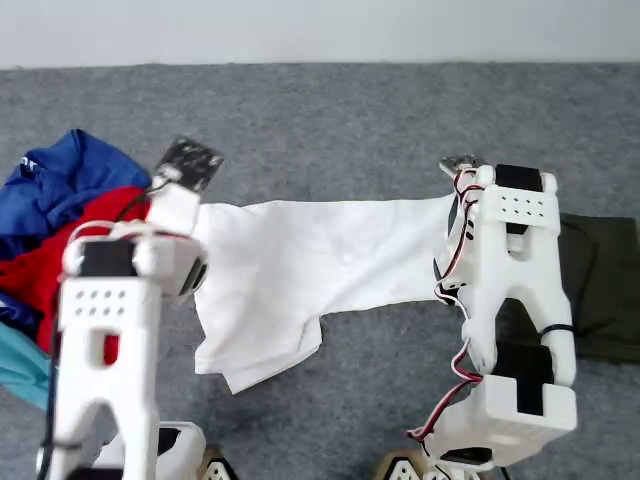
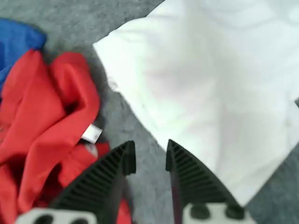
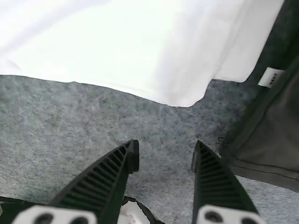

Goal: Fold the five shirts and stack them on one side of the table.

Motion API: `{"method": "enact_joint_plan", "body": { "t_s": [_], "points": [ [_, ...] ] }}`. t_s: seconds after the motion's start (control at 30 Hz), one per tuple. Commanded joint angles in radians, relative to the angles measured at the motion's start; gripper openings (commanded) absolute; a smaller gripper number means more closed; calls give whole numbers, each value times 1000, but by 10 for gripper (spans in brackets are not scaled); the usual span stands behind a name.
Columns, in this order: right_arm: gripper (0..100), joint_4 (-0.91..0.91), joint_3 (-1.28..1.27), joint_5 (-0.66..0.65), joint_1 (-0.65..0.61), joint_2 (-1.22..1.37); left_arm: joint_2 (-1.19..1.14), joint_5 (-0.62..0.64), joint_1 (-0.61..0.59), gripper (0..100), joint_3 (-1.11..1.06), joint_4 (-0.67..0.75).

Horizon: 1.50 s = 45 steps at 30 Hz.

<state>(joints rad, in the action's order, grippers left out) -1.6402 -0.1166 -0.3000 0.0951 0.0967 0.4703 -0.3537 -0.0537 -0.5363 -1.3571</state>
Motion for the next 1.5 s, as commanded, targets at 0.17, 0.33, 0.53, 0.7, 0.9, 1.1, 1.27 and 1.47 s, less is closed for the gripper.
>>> {"method": "enact_joint_plan", "body": {
  "t_s": [0.17, 0.33, 0.53, 0.7, 0.9, 1.1, 1.27, 1.47],
  "points": [
    [188, 8, 3, -9, 7, -47, -379, 103, 18, 119, 67, 262],
    [188, 7, 3, -8, 10, -47, -551, 98, -103, 118, 165, 262],
    [188, 10, 3, -8, 5, -45, -721, 54, -173, 118, 229, 262],
    [188, 10, 3, -8, 10, -41, -760, 55, -172, 118, 275, 219],
    [188, 10, 2, -8, 8, -39, -528, 51, -147, 118, 424, -160],
    [188, 12, 2, -6, 5, -39, -439, 55, -91, 118, 444, -196],
    [188, 12, 2, -6, 10, -39, -562, 91, 9, 118, 446, -43],
    [188, 10, 2, -8, 12, -39, -799, 126, -49, 118, 452, 166]
  ]
}}
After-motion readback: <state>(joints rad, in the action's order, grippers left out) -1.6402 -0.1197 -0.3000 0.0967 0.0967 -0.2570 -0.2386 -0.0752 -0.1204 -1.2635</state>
